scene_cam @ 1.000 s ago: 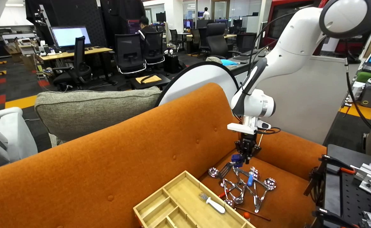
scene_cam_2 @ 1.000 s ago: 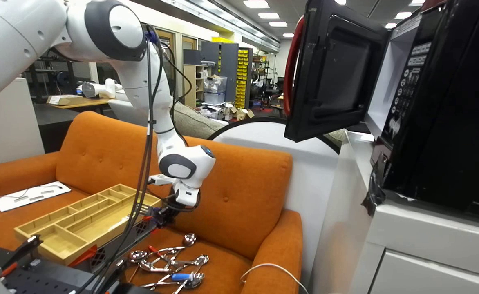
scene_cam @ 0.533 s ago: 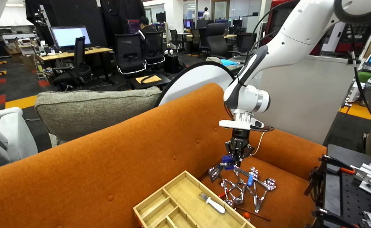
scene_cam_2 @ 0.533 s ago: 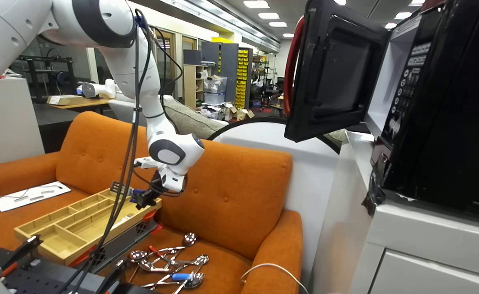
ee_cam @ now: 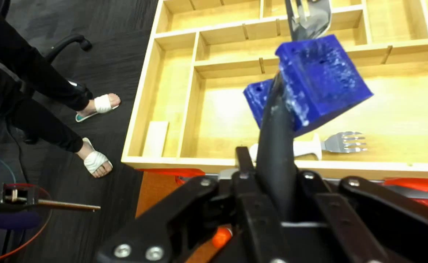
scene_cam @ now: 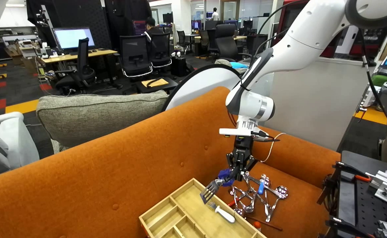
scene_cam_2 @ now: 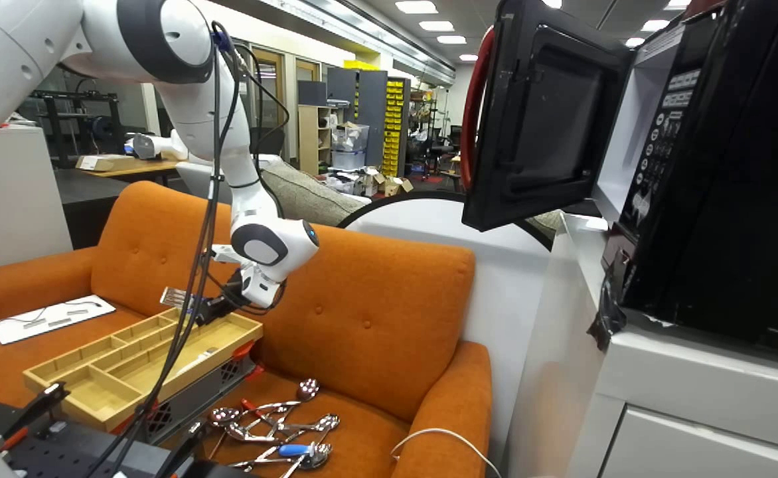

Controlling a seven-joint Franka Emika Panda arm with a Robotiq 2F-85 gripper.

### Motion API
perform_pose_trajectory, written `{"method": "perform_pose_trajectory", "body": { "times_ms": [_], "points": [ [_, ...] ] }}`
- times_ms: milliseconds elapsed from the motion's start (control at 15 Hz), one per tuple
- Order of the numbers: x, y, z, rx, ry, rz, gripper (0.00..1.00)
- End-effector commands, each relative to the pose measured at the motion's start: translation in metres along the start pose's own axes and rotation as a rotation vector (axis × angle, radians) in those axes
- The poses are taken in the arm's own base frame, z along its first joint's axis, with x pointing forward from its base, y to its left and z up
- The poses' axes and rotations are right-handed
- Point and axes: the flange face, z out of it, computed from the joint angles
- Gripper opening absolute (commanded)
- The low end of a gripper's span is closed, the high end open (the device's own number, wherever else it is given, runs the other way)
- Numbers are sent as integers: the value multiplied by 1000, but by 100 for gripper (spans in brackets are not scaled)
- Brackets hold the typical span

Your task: Pick the spatula and put it in the box

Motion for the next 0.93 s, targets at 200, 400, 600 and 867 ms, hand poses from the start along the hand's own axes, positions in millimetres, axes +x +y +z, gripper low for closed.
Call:
{"method": "perform_pose_trajectory", "body": {
  "times_ms": [200, 400, 600, 867],
  "points": [
    [14, -18, 41, -83, -79, 168, 5],
    [29, -25, 62, -117, -86, 239, 5],
    [39, -31, 74, -134, -92, 297, 5],
    [51, -41, 72, -108, -87, 356, 5]
  ]
}}
